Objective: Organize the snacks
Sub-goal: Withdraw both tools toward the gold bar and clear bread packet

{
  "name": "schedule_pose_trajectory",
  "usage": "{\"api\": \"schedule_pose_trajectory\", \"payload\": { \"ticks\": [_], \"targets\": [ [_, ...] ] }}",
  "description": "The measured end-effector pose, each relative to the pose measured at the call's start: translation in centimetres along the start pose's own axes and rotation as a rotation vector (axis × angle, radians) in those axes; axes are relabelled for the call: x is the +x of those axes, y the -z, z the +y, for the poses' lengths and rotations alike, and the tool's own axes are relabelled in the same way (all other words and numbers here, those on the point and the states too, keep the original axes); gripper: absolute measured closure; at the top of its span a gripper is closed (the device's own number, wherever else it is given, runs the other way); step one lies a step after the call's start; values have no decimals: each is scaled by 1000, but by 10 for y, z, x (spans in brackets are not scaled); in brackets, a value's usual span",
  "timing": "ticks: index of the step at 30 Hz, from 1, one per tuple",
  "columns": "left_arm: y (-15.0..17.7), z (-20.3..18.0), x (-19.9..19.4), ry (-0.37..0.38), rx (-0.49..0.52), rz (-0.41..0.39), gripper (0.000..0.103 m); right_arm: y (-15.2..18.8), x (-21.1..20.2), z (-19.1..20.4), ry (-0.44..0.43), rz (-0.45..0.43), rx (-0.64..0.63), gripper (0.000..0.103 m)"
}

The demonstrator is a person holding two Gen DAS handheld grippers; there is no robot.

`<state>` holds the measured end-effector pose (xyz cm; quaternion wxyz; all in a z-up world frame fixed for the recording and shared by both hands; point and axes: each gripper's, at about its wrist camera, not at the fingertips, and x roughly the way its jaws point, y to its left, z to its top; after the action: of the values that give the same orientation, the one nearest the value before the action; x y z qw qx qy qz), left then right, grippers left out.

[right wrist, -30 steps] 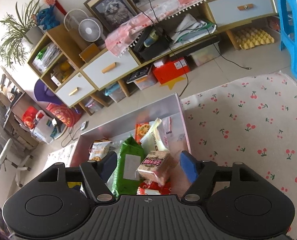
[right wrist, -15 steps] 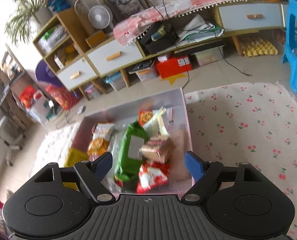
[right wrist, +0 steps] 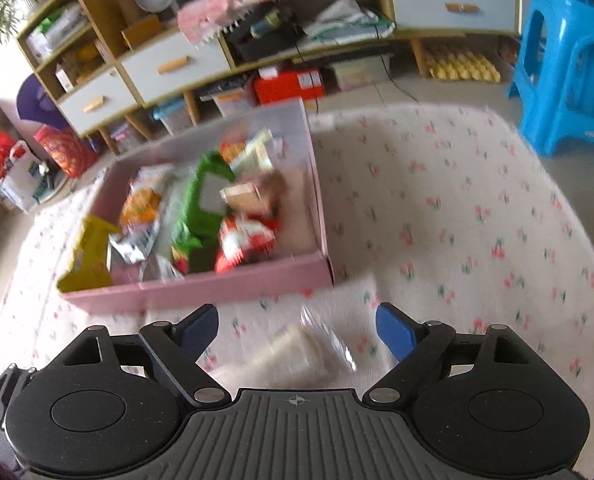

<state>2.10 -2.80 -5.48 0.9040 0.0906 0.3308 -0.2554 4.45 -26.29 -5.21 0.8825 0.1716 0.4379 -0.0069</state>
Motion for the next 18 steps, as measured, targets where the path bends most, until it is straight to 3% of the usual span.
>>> {"api": "schedule_pose_trajectory", "payload": {
  "ticks": [8,18],
  "targets": [
    [17,-24,3,106,168,43,4,12,17,-5,12,81,39,15],
    [25,-27,9,225,202,60,15,11,13,-16,1,53,29,15]
  ]
}}
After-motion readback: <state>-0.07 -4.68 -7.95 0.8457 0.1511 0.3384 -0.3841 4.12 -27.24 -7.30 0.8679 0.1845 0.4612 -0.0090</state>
